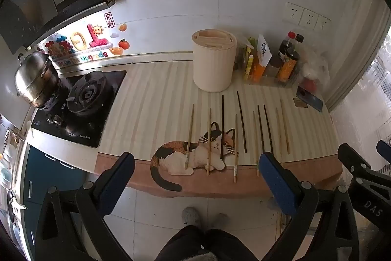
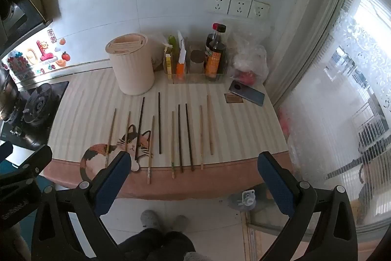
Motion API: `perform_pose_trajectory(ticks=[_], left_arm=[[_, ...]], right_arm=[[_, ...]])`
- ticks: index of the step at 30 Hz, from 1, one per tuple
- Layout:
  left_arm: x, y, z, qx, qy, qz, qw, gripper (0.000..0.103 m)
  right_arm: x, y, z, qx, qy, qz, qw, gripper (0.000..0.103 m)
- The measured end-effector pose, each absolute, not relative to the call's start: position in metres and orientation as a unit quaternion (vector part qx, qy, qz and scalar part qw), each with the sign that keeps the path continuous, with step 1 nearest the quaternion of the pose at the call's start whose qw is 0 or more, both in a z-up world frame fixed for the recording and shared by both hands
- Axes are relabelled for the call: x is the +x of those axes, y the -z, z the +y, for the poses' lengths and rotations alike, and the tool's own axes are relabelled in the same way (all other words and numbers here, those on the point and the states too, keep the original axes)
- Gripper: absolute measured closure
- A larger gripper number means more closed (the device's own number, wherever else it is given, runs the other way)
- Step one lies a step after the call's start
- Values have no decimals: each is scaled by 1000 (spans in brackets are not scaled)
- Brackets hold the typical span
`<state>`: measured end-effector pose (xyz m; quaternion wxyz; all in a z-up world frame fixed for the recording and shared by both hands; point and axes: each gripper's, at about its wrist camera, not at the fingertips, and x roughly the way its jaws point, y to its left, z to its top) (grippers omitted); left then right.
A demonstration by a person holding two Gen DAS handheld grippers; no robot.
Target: Organize utensils
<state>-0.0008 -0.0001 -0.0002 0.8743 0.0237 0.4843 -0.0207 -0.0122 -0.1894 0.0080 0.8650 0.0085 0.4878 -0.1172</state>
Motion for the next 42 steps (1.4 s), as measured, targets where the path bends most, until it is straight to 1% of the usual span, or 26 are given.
perform_pose_trajectory(ticks=[6,42], left_arm=[[-10,9,-4,26,23,486,873,0],[8,-3,0,26,27,486,873,0]], right_arm=[[-13,-8,-188,5,120,490,863,0],[-15,-21,-186,2,124,485,866,0]])
